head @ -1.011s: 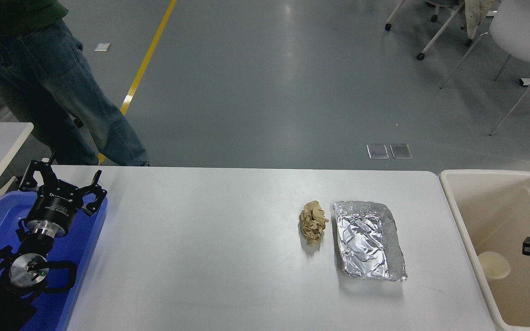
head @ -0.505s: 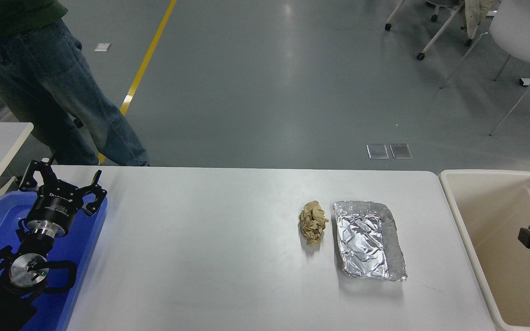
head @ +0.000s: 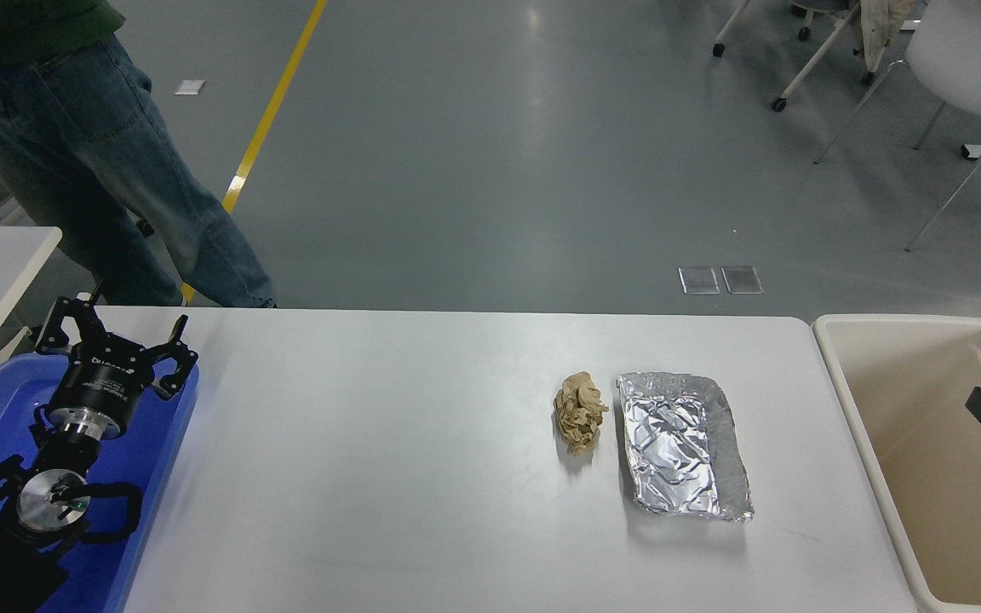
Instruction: Clean the table surface
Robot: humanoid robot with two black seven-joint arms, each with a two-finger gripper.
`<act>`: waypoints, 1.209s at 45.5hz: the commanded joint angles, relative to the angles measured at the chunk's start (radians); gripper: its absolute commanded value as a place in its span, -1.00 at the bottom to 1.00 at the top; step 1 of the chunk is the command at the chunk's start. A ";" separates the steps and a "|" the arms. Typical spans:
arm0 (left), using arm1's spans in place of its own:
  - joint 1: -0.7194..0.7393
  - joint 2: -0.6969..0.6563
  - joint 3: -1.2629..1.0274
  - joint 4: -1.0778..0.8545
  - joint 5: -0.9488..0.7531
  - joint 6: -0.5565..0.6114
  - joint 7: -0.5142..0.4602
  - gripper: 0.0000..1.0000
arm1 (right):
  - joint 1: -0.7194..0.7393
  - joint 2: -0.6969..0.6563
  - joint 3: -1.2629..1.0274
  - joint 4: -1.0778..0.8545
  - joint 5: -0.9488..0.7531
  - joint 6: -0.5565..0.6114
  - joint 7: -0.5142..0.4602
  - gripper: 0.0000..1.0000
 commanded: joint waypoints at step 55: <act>0.000 0.000 0.000 0.000 0.000 0.000 -0.001 1.00 | -0.267 -0.299 1.024 1.069 0.148 0.152 0.002 1.00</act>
